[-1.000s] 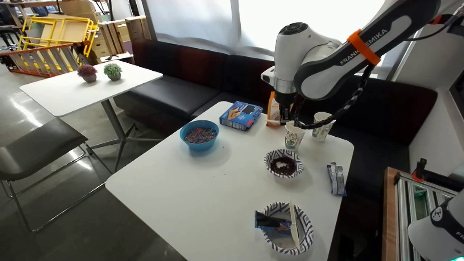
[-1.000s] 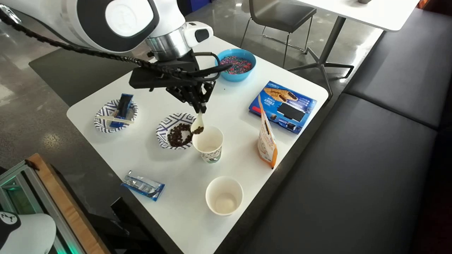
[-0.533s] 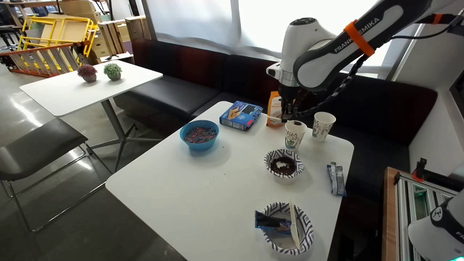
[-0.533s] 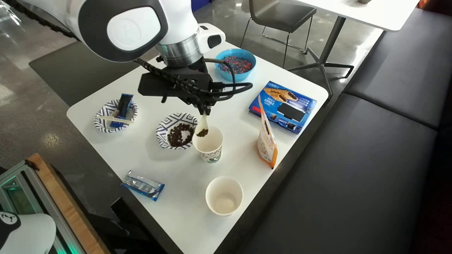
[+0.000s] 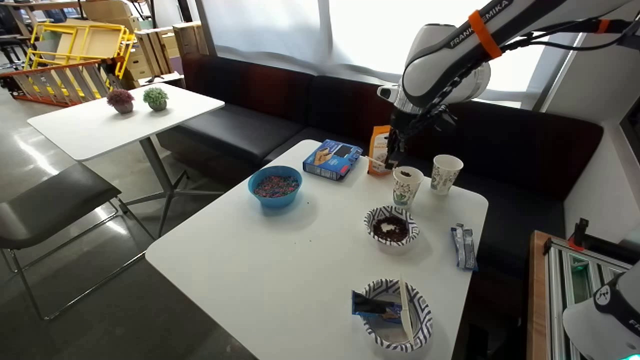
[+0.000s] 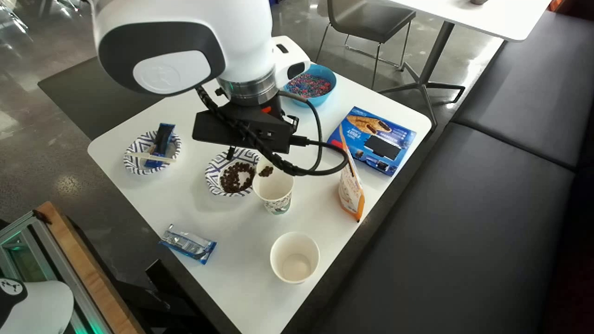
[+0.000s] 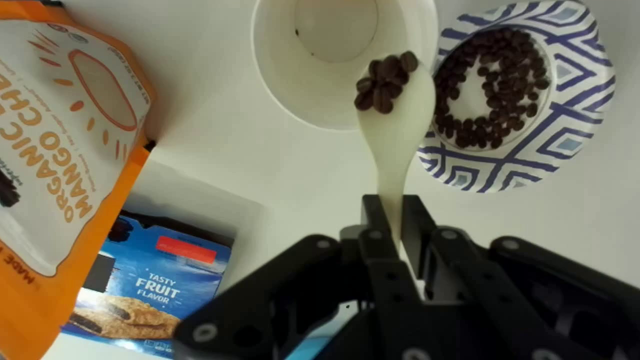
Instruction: Use the white spoon to place some contents from the black and white bowl into the coffee cup on the left.
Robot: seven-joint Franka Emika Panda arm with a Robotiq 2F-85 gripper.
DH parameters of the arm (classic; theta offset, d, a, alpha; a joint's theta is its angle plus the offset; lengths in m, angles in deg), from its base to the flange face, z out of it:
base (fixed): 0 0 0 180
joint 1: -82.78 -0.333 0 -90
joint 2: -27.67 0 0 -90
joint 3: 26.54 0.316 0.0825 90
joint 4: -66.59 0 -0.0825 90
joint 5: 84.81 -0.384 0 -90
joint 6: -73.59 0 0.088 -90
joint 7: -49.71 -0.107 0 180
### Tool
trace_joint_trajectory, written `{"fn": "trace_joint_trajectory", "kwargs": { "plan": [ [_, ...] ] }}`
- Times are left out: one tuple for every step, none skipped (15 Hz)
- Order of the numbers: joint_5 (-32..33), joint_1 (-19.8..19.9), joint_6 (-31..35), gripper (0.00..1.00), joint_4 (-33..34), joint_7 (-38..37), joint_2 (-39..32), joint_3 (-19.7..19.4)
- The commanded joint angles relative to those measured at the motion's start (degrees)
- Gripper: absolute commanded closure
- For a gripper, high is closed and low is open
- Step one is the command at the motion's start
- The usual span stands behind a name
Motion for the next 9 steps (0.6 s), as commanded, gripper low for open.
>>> {"fn": "trace_joint_trajectory", "kwargs": {
  "plan": [
    [-10.9, 1.4, -1.9, 0.96, -0.1, 10.5, 0.4, 0.0],
    [-12.8, 1.6, -2.1, 0.96, 0.0, 12.6, 0.2, -0.2],
    [-14.5, 1.9, -1.7, 0.96, 0.1, 14.5, 0.1, -0.4],
    [-15.8, 2.1, -1.5, 0.96, 0.1, 16.0, -0.1, -0.6],
    [-17.4, 2.4, -1.7, 0.96, 0.1, 18.0, -0.1, -0.8],
    [-18.5, 2.6, -1.7, 0.96, 0.1, 19.4, -0.2, -1.0],
    [-19.7, 2.8, -1.2, 0.96, 0.0, 21.8, -0.2, -1.1],
    [-21.1, 3.2, -2.1, 0.96, 0.0, 24.4, 0.0, -1.2],
    [-22.8, 3.6, -3.5, 0.96, 0.1, 27.4, 0.1, -1.4]
  ]
}}
